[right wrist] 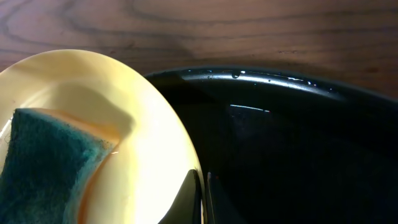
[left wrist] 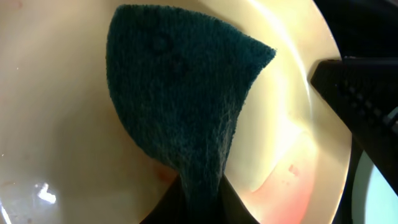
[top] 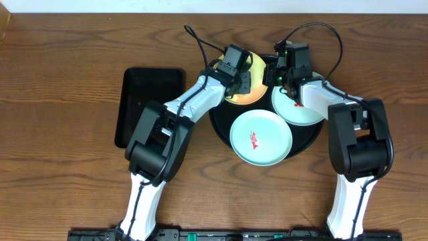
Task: Clean dirty plates on tray and stack at the side
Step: 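Scrub the yellow plate with the sponge while the right gripper holds it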
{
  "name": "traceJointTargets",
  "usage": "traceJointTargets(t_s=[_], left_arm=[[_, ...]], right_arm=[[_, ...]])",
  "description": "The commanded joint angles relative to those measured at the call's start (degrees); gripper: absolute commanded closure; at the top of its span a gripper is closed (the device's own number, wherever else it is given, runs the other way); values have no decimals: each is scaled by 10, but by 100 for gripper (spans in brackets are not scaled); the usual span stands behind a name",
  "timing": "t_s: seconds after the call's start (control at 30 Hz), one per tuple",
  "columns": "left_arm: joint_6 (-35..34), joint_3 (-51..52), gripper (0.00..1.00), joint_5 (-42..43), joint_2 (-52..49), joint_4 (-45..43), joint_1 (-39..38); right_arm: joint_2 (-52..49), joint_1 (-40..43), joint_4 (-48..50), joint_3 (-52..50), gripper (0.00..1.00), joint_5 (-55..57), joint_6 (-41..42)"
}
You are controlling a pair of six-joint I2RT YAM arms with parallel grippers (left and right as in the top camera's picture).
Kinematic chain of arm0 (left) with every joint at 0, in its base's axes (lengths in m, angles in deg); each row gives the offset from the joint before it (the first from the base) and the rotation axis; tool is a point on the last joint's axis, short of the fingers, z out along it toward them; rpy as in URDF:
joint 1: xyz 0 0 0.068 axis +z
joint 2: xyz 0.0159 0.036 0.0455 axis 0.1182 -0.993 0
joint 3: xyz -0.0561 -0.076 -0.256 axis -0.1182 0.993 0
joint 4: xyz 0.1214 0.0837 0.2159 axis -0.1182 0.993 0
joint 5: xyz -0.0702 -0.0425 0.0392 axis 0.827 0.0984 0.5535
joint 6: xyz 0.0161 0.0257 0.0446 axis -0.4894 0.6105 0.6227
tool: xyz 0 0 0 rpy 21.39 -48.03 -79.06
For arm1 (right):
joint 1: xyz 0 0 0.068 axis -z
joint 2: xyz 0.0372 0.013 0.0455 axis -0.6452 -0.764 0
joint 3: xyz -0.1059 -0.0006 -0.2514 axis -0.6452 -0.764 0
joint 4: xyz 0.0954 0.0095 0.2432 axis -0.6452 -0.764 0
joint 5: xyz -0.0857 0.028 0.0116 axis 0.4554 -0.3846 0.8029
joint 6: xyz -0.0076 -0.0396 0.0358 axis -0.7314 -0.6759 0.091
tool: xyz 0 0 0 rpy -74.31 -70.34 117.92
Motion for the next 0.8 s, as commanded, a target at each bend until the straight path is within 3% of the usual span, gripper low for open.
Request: traceJointTargets(t_s=[0.0,0.23,0.53,0.77], left_arm=[[19,12,92,-45,-10,-6,-6],[29,12,93,-73,-9,15,53],[49,2,93,-159,33,21,52],[57,2,93,-141,35,21,36]], right_arm=[[-15,-2,-1,11,99,7,8],[-15,-2,-12,11,99,7,8],[-15,-2,-14,11,99,11,8],[-15,-2,-14,11,99,11,8]])
